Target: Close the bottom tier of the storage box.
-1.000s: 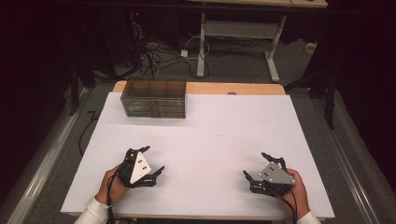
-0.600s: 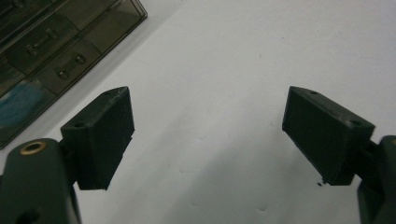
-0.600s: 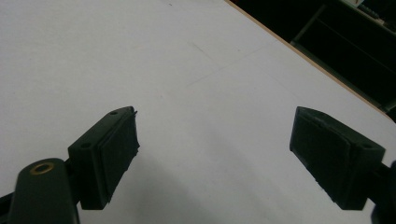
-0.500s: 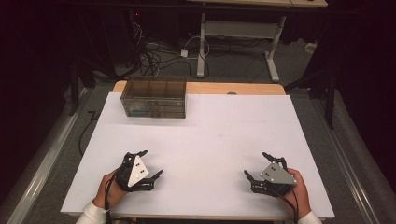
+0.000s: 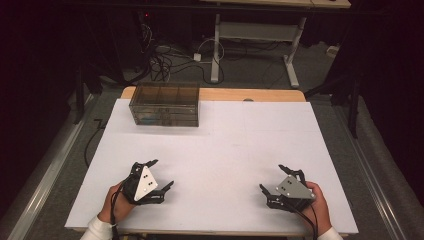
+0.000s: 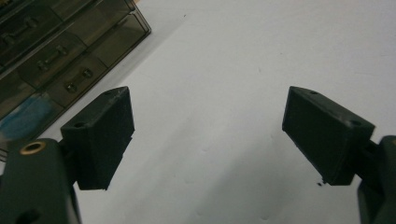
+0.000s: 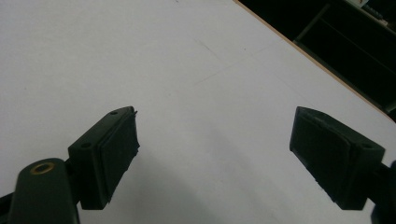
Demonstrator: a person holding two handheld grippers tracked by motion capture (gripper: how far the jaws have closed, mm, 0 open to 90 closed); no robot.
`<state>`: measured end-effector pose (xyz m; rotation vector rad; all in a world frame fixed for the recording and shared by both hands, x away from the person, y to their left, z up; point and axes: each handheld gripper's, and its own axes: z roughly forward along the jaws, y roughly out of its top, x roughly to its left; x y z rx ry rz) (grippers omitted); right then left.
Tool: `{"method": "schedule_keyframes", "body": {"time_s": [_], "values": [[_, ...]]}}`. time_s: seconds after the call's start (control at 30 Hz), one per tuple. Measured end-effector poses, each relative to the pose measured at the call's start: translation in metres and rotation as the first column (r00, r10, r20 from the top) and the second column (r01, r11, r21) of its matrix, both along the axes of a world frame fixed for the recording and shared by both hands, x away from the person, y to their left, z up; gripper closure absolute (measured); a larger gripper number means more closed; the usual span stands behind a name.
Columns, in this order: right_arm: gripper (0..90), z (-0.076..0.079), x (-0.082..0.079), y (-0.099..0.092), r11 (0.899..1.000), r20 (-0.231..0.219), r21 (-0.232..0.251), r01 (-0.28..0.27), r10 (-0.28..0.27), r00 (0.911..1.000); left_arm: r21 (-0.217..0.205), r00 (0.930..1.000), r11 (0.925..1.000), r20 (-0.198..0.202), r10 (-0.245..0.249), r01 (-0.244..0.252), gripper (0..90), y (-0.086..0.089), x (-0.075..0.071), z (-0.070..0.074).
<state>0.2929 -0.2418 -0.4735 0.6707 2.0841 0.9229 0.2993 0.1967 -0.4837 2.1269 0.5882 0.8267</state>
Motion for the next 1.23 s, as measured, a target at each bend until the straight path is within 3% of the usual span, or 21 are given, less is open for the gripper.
{"method": "schedule_keyframes", "body": {"time_s": [1.23], "values": [[15.8, -0.0004, 0.0017, -0.0042, 1.0, -0.009, 0.007, 0.001, 0.0, 1.0, 0.023, 1.0, 0.9997, 0.009, -0.001, 0.001, 16.1, -0.0018, 0.0027, -0.0008]]}}
